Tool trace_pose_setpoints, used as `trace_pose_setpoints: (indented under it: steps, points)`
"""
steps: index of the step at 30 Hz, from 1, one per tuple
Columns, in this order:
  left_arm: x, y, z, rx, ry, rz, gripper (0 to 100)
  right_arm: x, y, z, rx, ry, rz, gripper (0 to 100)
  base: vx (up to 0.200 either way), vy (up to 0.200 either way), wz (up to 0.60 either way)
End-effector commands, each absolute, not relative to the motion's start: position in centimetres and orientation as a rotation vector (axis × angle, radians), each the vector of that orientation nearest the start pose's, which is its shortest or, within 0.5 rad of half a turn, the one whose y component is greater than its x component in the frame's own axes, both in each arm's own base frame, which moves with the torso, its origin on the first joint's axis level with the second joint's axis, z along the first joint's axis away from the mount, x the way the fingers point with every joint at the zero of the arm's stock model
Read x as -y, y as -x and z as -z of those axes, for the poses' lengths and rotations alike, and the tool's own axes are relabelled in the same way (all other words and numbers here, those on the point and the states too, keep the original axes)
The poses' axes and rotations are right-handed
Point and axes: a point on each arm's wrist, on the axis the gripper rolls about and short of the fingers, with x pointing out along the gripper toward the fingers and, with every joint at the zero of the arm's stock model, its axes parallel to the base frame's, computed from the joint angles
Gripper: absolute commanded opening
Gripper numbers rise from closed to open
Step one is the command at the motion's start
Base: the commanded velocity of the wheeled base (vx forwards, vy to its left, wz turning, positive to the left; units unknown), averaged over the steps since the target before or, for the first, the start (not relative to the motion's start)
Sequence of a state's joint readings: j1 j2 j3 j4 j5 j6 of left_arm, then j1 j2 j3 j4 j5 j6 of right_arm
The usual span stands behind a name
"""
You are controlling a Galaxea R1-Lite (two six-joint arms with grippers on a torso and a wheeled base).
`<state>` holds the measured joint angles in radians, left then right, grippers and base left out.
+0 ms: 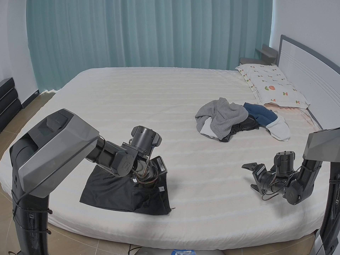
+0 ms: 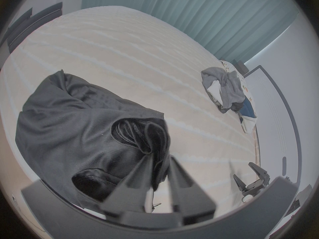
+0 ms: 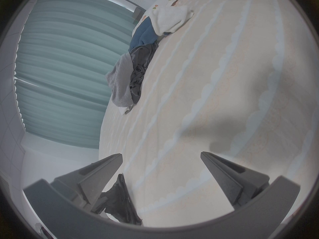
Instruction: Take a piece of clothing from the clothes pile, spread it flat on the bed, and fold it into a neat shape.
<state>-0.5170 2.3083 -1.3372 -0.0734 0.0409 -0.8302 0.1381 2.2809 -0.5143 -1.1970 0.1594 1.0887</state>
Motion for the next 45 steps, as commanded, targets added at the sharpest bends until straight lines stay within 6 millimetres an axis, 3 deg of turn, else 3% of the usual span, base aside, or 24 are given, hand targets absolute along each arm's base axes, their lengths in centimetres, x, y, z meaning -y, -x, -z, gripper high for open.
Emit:
trace_pose_setpoints:
  steps: [1,7,13,15,18,20,22,23,29,39,45]
  points:
    - [21.0,-37.0,-3.7,-0.998,0.527,0.039,100,-4.8,-31.8,1.4,-0.673,-1.053,0.051,100,0.000,0.000,0.00]
    - [19.8,-36.3,-4.7,-0.999,0.566,0.011,100,-4.8,-31.7,1.5,-0.675,-1.051,0.050,100,0.000,0.000,0.00]
    - [15.5,-35.4,-6.2,-1.002,0.632,-0.041,100,-4.8,-31.7,1.5,-0.675,-1.051,0.050,100,0.000,0.000,0.00]
    - [12.5,-35.0,-7.2,-1.019,0.709,-0.044,100,-4.8,-31.7,1.5,-0.675,-1.051,0.050,100,0.000,0.000,0.00]
    - [9.8,-34.7,-8.2,-1.025,0.803,-0.051,100,-4.8,-31.7,1.5,-0.675,-1.051,0.050,100,0.000,0.000,0.00]
    - [9.8,-34.7,-8.2,-1.025,0.803,-0.051,100,-4.8,-31.7,1.5,-0.675,-1.051,0.050,100,0.000,0.000,0.00]
    - [5.9,-34.1,-8.1,-1.047,0.912,-0.089,100,-4.8,-31.7,1.5,-0.677,-1.051,0.051,100,0.000,0.000,0.00]
    - [5.0,-33.9,-7.8,-1.054,0.939,-0.086,100,-4.8,-31.7,1.5,-0.675,-1.051,0.050,100,0.000,0.000,0.00]
    - [1.7,-33.0,-6.1,-0.989,1.018,-0.068,100,-4.8,-31.7,1.5,-0.675,-1.051,0.050,100,0.000,0.000,0.00]
    - [0.2,-34.1,-3.2,-0.931,1.031,-0.094,100,-4.9,-31.7,1.7,-0.684,-1.033,0.048,100,0.000,0.200,0.00]
    - [0.2,-34.1,-3.0,-0.935,1.028,-0.097,100,-5.0,-31.6,1.8,-0.690,-1.024,0.045,100,0.000,0.200,0.00]
